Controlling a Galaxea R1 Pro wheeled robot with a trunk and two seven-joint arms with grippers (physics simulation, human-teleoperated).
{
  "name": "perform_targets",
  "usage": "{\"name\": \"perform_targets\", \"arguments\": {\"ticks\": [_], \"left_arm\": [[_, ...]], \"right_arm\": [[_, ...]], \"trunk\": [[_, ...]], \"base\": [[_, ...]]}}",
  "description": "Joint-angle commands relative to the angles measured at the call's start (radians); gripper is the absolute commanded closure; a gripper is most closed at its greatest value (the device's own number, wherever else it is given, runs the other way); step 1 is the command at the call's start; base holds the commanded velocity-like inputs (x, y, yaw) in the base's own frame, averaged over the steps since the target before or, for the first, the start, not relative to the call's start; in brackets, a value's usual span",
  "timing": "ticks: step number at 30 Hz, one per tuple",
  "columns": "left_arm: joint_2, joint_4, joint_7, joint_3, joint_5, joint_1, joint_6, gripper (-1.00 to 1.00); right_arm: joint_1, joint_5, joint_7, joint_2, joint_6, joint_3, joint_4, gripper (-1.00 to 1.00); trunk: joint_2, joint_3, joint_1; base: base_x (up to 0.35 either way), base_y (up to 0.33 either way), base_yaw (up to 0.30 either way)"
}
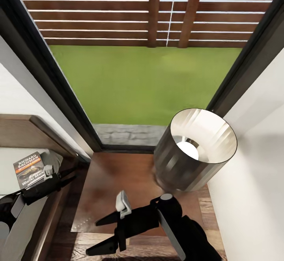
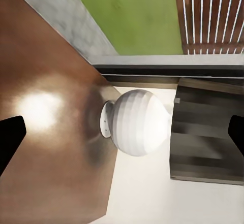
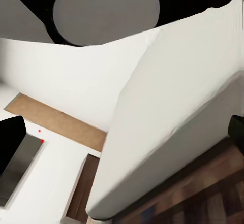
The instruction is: In the bedroom, move the book from the bed onto either nightstand, and place the two sandals side by side next to the bed.
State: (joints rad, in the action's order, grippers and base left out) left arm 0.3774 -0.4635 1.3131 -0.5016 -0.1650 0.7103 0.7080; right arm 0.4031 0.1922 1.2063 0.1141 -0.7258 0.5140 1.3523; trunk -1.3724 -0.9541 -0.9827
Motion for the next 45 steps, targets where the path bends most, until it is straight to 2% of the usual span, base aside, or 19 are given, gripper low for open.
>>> {"name": "perform_targets", "arguments": {"ticks": [1, 4, 9, 10, 12, 15, 19, 23, 42, 45], "left_arm": [[0.000, 0.000, 0.002, -0.002, -0.001, 0.000, 0.010, -1.00], [0.000, 0.000, 0.002, -0.002, -0.001, 0.000, 0.010, -1.00], [-0.003, 0.000, -0.008, -0.002, -0.001, 0.000, 0.009, -1.00], [-0.004, 0.000, -0.012, -0.002, -0.001, 0.000, 0.009, -1.00], [-0.013, 0.000, -0.056, -0.002, -0.001, 0.000, 0.008, -1.00], [-0.018, 0.000, -0.071, -0.002, -0.001, 0.001, 0.008, -1.00], [-0.026, 0.000, -0.077, -0.002, 0.001, 0.001, 0.008, -1.00], [-0.031, 0.000, -0.078, -0.002, 0.001, 0.000, 0.008, -1.00], [-0.037, 0.000, -0.080, -0.002, 0.001, 0.000, -0.011, -1.00], [-0.037, 0.000, -0.080, -0.002, 0.001, 0.000, -0.011, -1.00]], "right_arm": [[0.001, 0.005, -0.001, 0.000, -0.007, -0.004, -0.021, -1.00], [0.000, 0.003, -0.020, 0.001, -0.007, -0.027, -0.090, -1.00], [0.001, 0.003, -0.191, 0.001, -0.007, -0.048, -0.117, -1.00], [0.001, 0.003, -0.207, 0.001, -0.007, -0.048, -0.118, -1.00], [0.000, 0.005, -0.271, 0.000, -0.008, -0.050, -0.119, -1.00], [0.000, 0.018, -0.281, 0.000, -0.009, -0.053, -0.118, -1.00], [0.000, 0.097, -0.285, -0.001, -0.009, -0.066, -0.118, -1.00], [0.000, 0.138, -0.286, -0.001, -0.008, -0.070, -0.119, -1.00], [0.000, 0.153, -0.287, 0.000, -0.007, -0.071, -0.121, -1.00], [0.001, 0.154, -0.287, 0.000, -0.007, -0.070, -0.121, -1.00]], "trunk": [[0.000, -0.001, 0.000], [0.000, -0.001, 0.000], [0.000, -0.001, 0.000], [0.000, -0.001, 0.000], [0.000, -0.001, 0.000], [0.000, -0.001, 0.000], [0.000, -0.001, 0.000], [0.000, -0.001, 0.000], [0.000, -0.001, 0.000], [0.021, 0.009, 0.012]], "base": [[0.000, 0.000, 0.000], [0.000, 0.000, 0.000], [0.000, 0.000, 0.000], [0.000, 0.000, 0.000], [0.000, 0.000, 0.000], [0.000, 0.000, 0.000], [0.000, 0.000, 0.000], [0.000, 0.000, 0.000], [0.000, 0.000, 0.000], [0.000, 0.000, 0.000]]}}
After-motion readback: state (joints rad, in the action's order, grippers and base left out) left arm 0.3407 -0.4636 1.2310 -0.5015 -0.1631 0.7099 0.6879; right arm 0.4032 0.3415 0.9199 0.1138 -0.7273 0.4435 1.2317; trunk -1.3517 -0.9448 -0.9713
